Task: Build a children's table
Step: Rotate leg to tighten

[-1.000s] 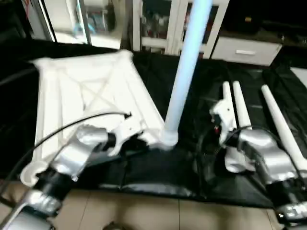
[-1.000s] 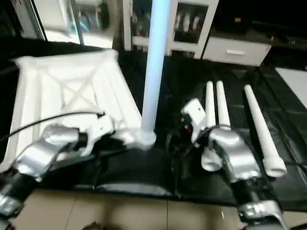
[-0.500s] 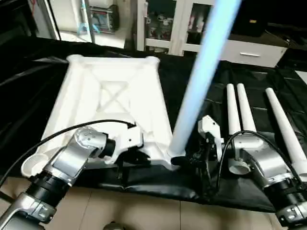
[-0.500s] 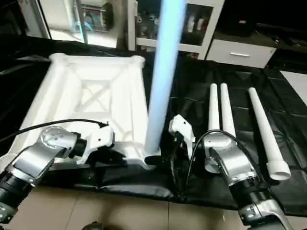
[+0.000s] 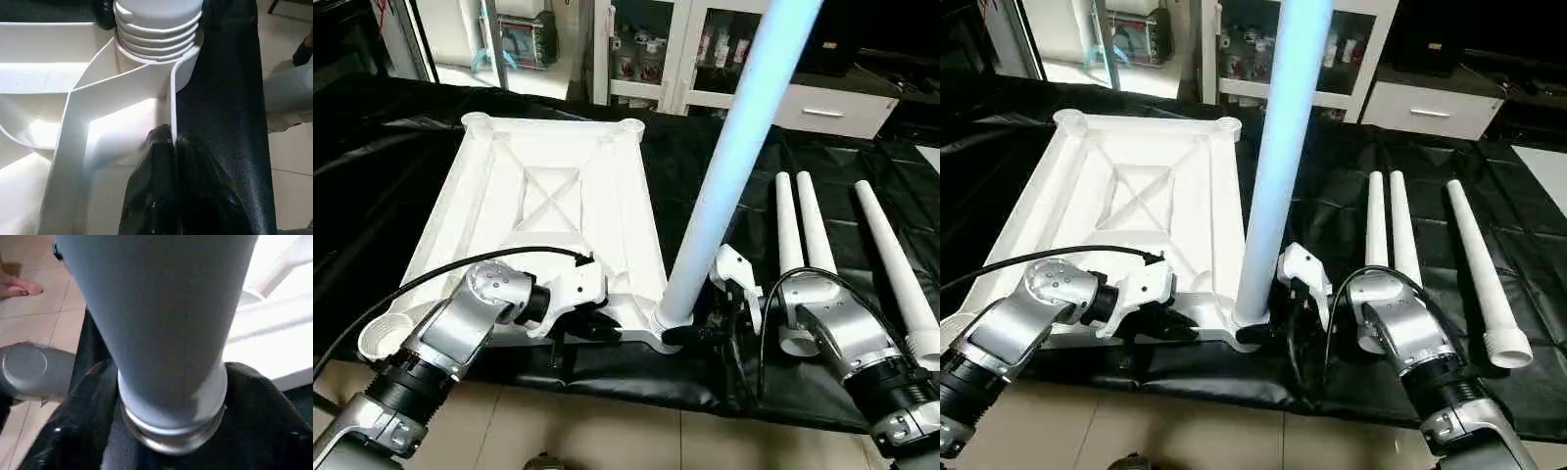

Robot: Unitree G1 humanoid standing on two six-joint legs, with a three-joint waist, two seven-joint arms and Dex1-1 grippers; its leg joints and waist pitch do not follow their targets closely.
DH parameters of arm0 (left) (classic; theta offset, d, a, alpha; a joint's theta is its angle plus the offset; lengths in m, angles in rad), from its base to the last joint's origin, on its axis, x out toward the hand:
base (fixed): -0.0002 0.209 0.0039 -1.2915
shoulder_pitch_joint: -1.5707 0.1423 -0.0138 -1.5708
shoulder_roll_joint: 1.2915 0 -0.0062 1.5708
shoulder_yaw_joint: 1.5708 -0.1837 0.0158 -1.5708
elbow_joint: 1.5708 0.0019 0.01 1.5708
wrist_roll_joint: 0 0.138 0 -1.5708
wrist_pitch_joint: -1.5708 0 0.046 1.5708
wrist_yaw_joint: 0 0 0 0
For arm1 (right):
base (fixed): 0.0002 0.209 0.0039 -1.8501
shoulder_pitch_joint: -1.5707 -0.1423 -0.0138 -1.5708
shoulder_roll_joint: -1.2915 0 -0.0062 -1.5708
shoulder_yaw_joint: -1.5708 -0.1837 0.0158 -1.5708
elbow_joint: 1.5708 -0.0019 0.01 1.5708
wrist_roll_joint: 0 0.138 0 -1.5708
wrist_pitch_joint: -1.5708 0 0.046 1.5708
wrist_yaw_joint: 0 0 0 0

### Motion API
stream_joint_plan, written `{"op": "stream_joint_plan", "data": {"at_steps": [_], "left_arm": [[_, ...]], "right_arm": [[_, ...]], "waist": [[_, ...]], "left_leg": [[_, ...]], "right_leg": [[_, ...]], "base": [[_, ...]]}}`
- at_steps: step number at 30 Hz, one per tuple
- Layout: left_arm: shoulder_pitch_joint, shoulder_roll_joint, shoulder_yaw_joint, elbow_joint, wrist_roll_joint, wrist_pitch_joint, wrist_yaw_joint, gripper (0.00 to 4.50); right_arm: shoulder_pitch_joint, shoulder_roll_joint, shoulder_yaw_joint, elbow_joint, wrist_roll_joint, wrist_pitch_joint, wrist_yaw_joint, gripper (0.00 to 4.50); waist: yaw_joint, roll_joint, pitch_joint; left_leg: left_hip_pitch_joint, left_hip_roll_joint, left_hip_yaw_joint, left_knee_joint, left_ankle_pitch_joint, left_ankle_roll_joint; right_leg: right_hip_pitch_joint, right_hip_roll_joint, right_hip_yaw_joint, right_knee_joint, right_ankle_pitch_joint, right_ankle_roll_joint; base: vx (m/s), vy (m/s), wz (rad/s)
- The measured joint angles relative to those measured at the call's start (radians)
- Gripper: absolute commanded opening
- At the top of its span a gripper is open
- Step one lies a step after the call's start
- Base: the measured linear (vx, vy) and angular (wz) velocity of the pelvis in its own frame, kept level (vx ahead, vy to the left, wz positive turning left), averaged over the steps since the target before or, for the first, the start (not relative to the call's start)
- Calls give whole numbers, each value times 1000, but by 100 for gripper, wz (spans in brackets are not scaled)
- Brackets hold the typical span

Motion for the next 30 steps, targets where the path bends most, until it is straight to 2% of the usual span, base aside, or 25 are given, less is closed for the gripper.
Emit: {"op": "stream_joint_plan", "data": {"at_steps": [5, 13, 16, 19, 22, 25, 30], "left_arm": [[0, 0, 0, -1, 4, 1, 0, 0], [1, 0, 1, -2, 4, 5, 0, 0], [1, -11, 12, -2, 2, 27, 5, 0], [-2, -41, 43, 24, 6, 73, 67, 0], [-37, -133, 79, 98, 21, 139, 200, 0], [-79, -221, 104, 161, 25, 210, 330, 0], [-158, -320, 130, 291, 55, 228, 512, 0]], "right_arm": [[-3, 1, 0, 2, -7, -2, 4, 278], [-1, 8, -4, 7, -8, -10, 3, 272], [1, 39, -24, 27, -6, -2, -22, 272], [-3, 93, -71, 86, -2, 8, -120, 270], [-34, 165, -129, 175, -5, 18, -304, 269], [-54, 235, -179, 223, -10, 24, -507, 269], [-120, 344, -230, 315, -50, -1, -795, 268]], "waist": [[0, 0, 0], [0, -1, -1], [-2, -2, -1], [-14, -3, -2], [-33, -4, -2], [-50, -6, 0], [-55, -8, -1]], "left_leg": [[0, 0, 0, 0, 0, 0], [1, 0, 0, 0, 0, 0], [2, 0, 0, 0, 0, 0], [5, 0, 0, 0, 0, 0], [16, -1, 0, -1, 0, 0], [17, -2, -1, -1, 0, 0], [16, -3, -1, -1, 0, 0]], "right_leg": [[0, 0, 0, 0, 0, 0], [0, 0, 0, 1, 0, 0], [0, 0, 1, 2, 0, 0], [2, 1, 3, 4, 2, -1], [7, 1, 8, 3, 0, 4], [7, 1, 8, 0, -1, 5], [4, 1, 9, -2, 0, 5]], "base": [[0, 0, 0], [0, 0, 0], [0, 0, 0], [0, 0, 0], [-17, 2, -2], [-34, 5, -5], [0, 0, 0]]}}
